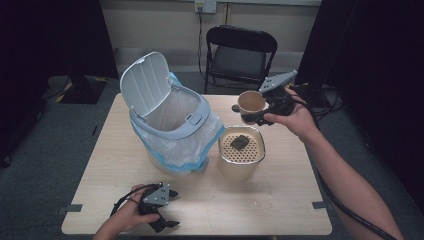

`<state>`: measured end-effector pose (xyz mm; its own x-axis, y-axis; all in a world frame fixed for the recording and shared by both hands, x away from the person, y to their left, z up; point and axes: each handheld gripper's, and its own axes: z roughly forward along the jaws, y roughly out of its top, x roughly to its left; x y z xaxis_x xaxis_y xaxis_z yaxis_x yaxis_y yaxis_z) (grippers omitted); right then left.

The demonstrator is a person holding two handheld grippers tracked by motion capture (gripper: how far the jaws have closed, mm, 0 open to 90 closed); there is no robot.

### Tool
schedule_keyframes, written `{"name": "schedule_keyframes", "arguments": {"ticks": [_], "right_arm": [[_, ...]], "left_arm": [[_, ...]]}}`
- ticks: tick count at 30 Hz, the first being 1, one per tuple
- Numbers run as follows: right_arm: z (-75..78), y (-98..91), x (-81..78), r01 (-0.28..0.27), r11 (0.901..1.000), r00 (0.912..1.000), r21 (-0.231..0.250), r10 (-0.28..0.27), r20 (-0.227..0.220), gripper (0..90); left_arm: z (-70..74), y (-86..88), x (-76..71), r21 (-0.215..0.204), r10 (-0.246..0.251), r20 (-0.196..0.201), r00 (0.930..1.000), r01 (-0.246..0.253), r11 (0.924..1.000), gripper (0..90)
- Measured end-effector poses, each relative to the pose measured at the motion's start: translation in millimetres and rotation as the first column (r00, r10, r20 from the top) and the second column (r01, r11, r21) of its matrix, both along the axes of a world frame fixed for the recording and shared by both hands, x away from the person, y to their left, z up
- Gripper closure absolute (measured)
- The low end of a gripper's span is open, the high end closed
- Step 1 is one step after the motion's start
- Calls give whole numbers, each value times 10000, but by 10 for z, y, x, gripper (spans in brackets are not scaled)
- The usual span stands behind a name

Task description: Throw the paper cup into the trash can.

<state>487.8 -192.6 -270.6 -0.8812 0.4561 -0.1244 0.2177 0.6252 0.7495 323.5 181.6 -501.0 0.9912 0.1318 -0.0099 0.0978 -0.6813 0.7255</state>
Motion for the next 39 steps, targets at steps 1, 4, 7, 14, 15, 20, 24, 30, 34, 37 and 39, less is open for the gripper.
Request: {"name": "schedule_keyframes", "arguments": {"ticks": [1, 4, 7, 14, 15, 20, 24, 30, 34, 37, 39], "right_arm": [[10, 12, -1, -22, 10000, 10000, -6, 22, -30, 282], [50, 53, -2, -137, 9999, 9999, -45, 136, -17, 282], [112, 97, -6, -203, 9998, 9998, -42, 203, 87, 282], [255, 195, 7, -473, 9989, 9989, 81, 472, 16, 282], [273, 209, 11, -492, 9988, 9988, 47, 492, 12, 283], [361, 287, 23, -624, 9980, 9980, 19, 624, -7, 283], [417, 343, 24, -812, 9967, 9967, 15, 812, -5, 283], [494, 438, 25, -941, 9956, 9956, -30, 941, -24, 283], [539, 489, 29, -1048, 9945, 9945, 1, 1048, 24, 282], [584, 529, 32, -1095, 9940, 9940, 17, 1095, 1, 282], [605, 557, 33, -1117, 9937, 9937, 34, 1117, -9, 282]], "left_arm": [[-3, 1, 3, -26, -25, 38, 10000, 26, 10000, 68], [-3, 0, 1, -17, -12, 11, 10000, 12, 10000, 68], [-5, 0, 1, -30, -17, 18, 10000, 17, 10000, 68], [-3, 0, 1, -20, -19, 29, 10000, 19, 10000, 68], [3, -1, -3, 32, 31, -22, 10000, -31, 10000, 68], [2, -2, -3, 29, 28, -26, 10000, -28, 10000, 68], [3, -1, -3, 39, 25, -37, 10000, -25, 10000, 68], [6, -2, -4, 72, 26, -19, 10000, -26, 10000, 67], [1, -5, -8, -4, 77, -41, 10000, -77, 10000, 66], [-1, -4, -8, -14, 69, -26, 10000, -69, 10000, 66], [2, -4, -8, 16, 68, -34, 10000, -68, 10000, 66]]}}
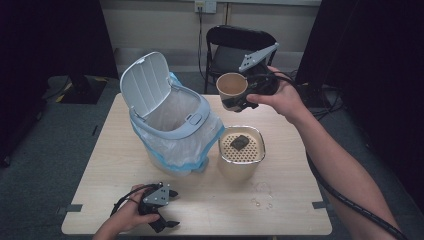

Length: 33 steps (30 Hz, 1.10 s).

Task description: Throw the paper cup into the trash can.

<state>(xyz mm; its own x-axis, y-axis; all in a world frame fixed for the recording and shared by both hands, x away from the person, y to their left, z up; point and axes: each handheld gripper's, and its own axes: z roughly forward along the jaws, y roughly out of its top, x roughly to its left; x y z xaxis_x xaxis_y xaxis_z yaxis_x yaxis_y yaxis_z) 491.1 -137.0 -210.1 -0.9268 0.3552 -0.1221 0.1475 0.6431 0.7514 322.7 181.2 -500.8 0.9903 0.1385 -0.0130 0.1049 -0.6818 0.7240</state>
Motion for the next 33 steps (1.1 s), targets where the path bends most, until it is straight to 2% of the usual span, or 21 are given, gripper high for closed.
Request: {"name": "schedule_keyframes", "arguments": {"ticks": [4, 6, 7, 15, 16, 18, 20, 33], "right_arm": [[37, 78, 9, -159, 9999, 9999, -42, 159, 24, 282], [46, 113, 13, -189, 9998, 9998, 37, 189, -18, 282], [51, 141, 19, -282, 9996, 9996, 49, 282, 8, 282], [80, 309, 27, -605, 9981, 9982, -90, 605, -28, 282], [84, 323, 25, -595, 9982, 9982, -111, 595, -27, 282], [93, 359, 32, -639, 9979, 9980, -99, 639, -42, 282], [102, 400, 37, -695, 9975, 9976, -146, 695, -2, 282], [129, 662, 40, -1085, 9939, 9940, 184, 1087, -89, 281]], "left_arm": [[4, 2, 4, 64, -50, 15, 10000, 50, 10000, 66], [-3, 0, 0, -32, 3, 9, 10000, -3, 10000, 66], [4, 2, 5, 65, -51, 19, 10000, 51, 10000, 66], [-1, -1, -1, -14, 7, -6, 10000, -7, 10000, 66], [7, 6, 5, 137, -60, -3, 10000, 60, 9999, 66], [-1, 0, -3, 17, 2, -89, 10000, -2, 10000, 66], [3, 3, 0, 80, -35, -80, 10000, 35, 10000, 66], [2, 2, 0, 67, -32, -74, 10000, 33, 10000, 66]]}}
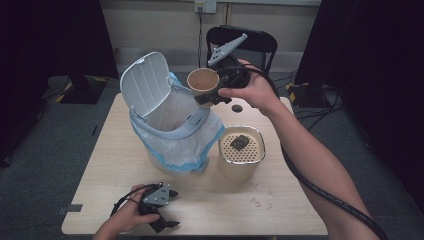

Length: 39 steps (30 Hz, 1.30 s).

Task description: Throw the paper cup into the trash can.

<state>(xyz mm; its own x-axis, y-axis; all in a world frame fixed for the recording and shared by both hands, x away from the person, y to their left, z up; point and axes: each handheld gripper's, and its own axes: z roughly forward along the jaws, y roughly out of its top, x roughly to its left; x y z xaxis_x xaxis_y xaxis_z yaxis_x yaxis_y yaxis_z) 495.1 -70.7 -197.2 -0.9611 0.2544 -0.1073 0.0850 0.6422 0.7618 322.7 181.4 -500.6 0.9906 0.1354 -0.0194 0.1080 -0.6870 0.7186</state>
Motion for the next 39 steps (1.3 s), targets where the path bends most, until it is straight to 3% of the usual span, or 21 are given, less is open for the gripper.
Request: {"name": "schedule_keyframes", "arguments": {"ticks": [27, 39], "right_arm": [[-105, 480, -2, -502, 9986, 9987, 178, 504, -109, 279], [-263, 659, 18, -647, 9978, 9973, 124, 651, -336, 279]], "left_arm": [[-2, -1, -4, -43, 64, -5, 10000, -64, 10000, 66], [2, 2, 1, 37, 2, 33, 10000, -2, 10000, 66]]}}
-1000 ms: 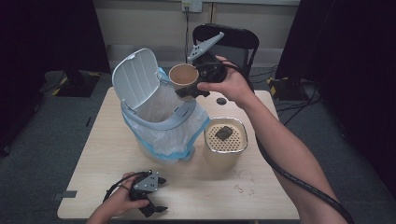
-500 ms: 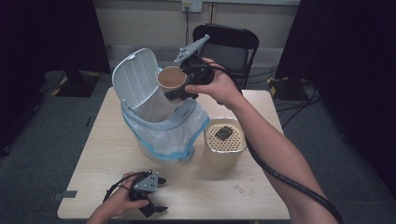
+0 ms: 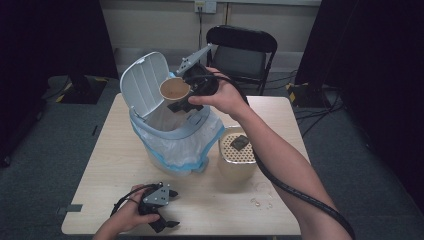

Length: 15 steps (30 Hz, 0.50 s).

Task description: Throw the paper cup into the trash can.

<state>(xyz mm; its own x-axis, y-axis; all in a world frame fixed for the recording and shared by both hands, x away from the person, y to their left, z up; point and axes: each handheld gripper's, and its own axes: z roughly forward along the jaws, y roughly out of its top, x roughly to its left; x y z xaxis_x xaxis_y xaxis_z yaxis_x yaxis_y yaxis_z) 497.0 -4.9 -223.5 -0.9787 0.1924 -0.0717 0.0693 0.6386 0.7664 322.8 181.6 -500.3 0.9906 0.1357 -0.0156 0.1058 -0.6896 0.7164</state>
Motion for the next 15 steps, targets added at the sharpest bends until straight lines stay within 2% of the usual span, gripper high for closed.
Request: {"name": "schedule_keyframes", "arguments": {"ticks": [1, 10, 12, 15], "right_arm": [[-8, 14, 6, -42, 10000, 10000, -8, 42, 49, 279], [-94, 119, 38, -106, 9999, 9999, 36, 106, -100, 279], [-119, 134, 48, -80, 9999, 9999, 85, 82, -150, 279], [-156, 147, 70, -49, 9999, 9999, 103, 50, -154, 278]], "left_arm": [[-7, -4, -7, -105, 73, -31, 10000, -74, 9999, 66], [-1, -1, -1, -15, 10, -6, 10000, -10, 10000, 66], [-8, -4, -5, -111, 36, -24, 10000, -36, 9999, 66], [0, -1, 1, -2, -29, -15, 10000, 29, 10000, 66]]}}
